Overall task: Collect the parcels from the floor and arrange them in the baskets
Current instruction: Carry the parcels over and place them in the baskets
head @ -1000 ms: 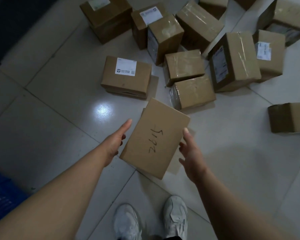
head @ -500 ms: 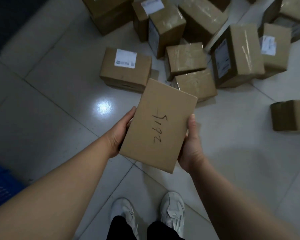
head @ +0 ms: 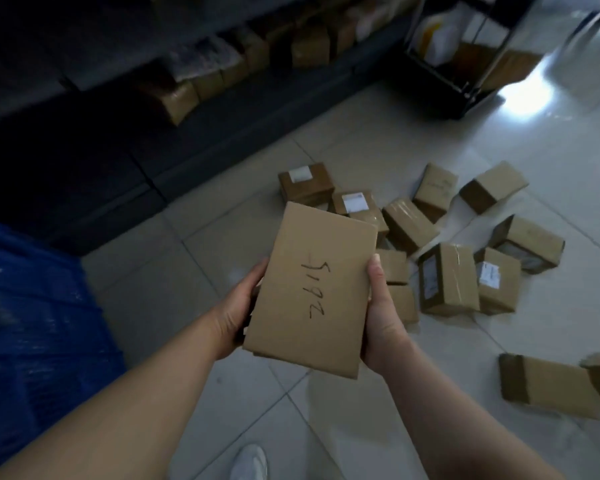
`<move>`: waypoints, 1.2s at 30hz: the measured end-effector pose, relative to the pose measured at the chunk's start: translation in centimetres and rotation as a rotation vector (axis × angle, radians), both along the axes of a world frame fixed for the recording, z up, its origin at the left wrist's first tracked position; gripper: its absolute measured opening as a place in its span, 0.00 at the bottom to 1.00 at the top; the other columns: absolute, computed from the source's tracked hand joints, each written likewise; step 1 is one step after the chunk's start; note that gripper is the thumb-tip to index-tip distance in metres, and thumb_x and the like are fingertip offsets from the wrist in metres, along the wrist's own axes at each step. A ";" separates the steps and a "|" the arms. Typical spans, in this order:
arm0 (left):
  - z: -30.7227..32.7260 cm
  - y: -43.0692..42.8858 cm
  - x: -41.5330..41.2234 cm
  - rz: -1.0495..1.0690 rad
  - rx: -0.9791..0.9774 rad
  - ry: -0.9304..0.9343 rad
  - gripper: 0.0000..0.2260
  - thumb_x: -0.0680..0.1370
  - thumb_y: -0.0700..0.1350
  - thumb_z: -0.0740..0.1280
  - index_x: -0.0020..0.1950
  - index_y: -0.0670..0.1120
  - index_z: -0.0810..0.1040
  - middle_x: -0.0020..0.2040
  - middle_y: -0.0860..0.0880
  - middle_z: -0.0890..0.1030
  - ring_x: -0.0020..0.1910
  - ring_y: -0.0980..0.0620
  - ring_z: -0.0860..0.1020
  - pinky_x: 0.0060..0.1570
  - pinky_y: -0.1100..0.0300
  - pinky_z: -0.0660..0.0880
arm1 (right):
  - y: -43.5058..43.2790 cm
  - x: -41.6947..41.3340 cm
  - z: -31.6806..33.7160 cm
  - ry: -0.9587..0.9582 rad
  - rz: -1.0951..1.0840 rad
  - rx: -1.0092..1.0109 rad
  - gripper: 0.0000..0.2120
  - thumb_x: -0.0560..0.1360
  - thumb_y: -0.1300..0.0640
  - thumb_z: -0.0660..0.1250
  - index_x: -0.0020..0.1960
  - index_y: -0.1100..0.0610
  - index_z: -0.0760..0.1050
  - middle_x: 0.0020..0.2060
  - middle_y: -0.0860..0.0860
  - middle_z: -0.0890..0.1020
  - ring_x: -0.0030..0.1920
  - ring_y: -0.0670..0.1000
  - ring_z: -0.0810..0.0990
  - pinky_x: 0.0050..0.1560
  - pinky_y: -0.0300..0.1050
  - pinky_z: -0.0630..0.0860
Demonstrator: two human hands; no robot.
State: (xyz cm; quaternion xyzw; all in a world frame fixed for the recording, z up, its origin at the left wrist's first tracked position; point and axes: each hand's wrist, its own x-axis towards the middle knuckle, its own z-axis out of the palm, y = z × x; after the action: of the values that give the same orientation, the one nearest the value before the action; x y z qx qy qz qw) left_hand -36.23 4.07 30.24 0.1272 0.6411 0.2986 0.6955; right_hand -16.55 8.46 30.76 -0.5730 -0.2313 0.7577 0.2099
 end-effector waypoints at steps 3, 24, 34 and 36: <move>8.2 -1.6 -2.1 0.117 0.035 0.029 0.42 0.57 0.80 0.63 0.58 0.52 0.83 0.57 0.42 0.82 0.59 0.39 0.78 0.64 0.41 0.70 | 0.8 -3.1 8.1 -0.017 0.088 0.016 0.43 0.62 0.19 0.57 0.63 0.48 0.77 0.53 0.55 0.85 0.57 0.61 0.82 0.64 0.65 0.72; 51.7 -30.4 -16.2 0.707 0.332 0.269 0.35 0.61 0.80 0.58 0.48 0.52 0.80 0.52 0.45 0.82 0.53 0.45 0.78 0.55 0.49 0.74 | -15.9 -26.3 54.3 0.004 0.723 0.387 0.35 0.70 0.24 0.55 0.48 0.55 0.79 0.31 0.57 0.85 0.44 0.62 0.82 0.48 0.57 0.76; 58.6 -52.2 -30.5 0.922 0.344 0.443 0.38 0.66 0.79 0.54 0.56 0.53 0.83 0.54 0.45 0.83 0.54 0.43 0.78 0.59 0.47 0.73 | -37.1 -45.1 60.5 0.221 0.970 0.371 0.33 0.72 0.27 0.56 0.55 0.53 0.80 0.43 0.57 0.87 0.50 0.60 0.83 0.56 0.56 0.76; 59.4 -56.3 -32.9 0.942 0.328 0.482 0.35 0.69 0.77 0.52 0.51 0.52 0.85 0.50 0.44 0.84 0.52 0.43 0.79 0.59 0.46 0.73 | -41.1 -48.4 60.5 0.246 0.983 0.348 0.31 0.73 0.28 0.57 0.52 0.54 0.79 0.38 0.56 0.87 0.48 0.59 0.82 0.52 0.54 0.76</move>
State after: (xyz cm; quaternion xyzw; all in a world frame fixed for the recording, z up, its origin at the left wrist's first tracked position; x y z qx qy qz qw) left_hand -69.18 -52.25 89.61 -0.0022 0.7148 0.6357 0.2914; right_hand -64.96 -32.59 91.30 -0.2608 -0.5682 0.7787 -0.0525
